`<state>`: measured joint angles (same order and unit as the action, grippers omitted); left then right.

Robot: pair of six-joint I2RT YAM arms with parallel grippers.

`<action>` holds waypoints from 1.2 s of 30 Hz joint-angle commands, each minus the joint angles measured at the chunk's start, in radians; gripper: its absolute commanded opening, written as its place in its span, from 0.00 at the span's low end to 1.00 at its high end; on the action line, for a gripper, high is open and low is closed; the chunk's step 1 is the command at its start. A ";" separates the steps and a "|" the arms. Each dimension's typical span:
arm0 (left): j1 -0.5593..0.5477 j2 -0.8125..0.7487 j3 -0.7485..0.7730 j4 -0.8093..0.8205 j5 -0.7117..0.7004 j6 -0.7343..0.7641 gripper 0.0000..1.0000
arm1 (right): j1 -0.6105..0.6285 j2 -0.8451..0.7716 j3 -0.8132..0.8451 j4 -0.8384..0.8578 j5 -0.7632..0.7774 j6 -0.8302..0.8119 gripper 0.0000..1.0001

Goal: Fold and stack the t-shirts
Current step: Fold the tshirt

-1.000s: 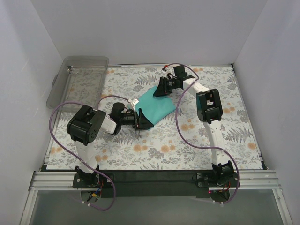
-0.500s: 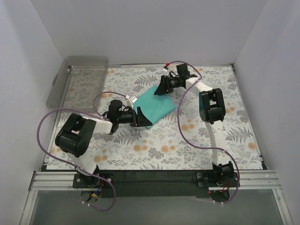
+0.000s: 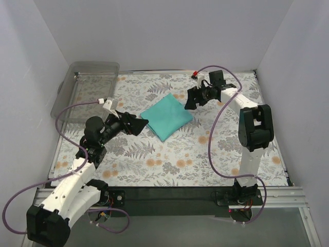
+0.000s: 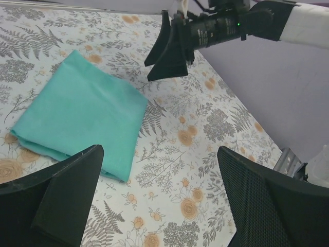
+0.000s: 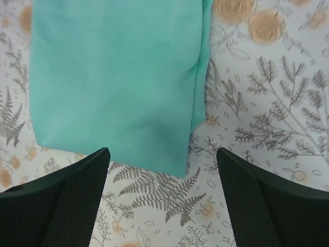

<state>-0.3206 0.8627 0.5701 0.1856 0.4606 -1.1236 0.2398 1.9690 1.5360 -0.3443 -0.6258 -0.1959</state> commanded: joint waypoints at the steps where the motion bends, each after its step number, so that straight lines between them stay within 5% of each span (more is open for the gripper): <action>1: 0.008 -0.088 -0.033 -0.158 -0.097 0.024 0.86 | 0.006 0.048 -0.043 -0.028 0.097 -0.037 0.76; 20: 0.009 -0.214 -0.104 -0.242 -0.091 -0.015 0.86 | 0.061 0.257 0.081 -0.094 -0.011 -0.017 0.66; 23: 0.008 -0.211 -0.105 -0.242 -0.088 -0.018 0.86 | 0.062 0.265 0.084 -0.105 0.017 -0.010 0.58; 27: 0.008 -0.211 -0.108 -0.236 -0.080 -0.022 0.85 | 0.058 0.254 0.062 -0.111 0.028 -0.008 0.25; 32: 0.008 -0.228 -0.108 -0.238 -0.073 -0.025 0.85 | 0.033 0.226 0.036 -0.117 -0.009 -0.007 0.01; 36: 0.009 -0.251 -0.119 -0.250 -0.074 -0.024 0.85 | -0.032 0.167 0.013 -0.116 -0.011 -0.017 0.01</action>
<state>-0.3161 0.6388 0.4641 -0.0536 0.3813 -1.1469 0.2676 2.1983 1.5799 -0.4168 -0.6544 -0.1940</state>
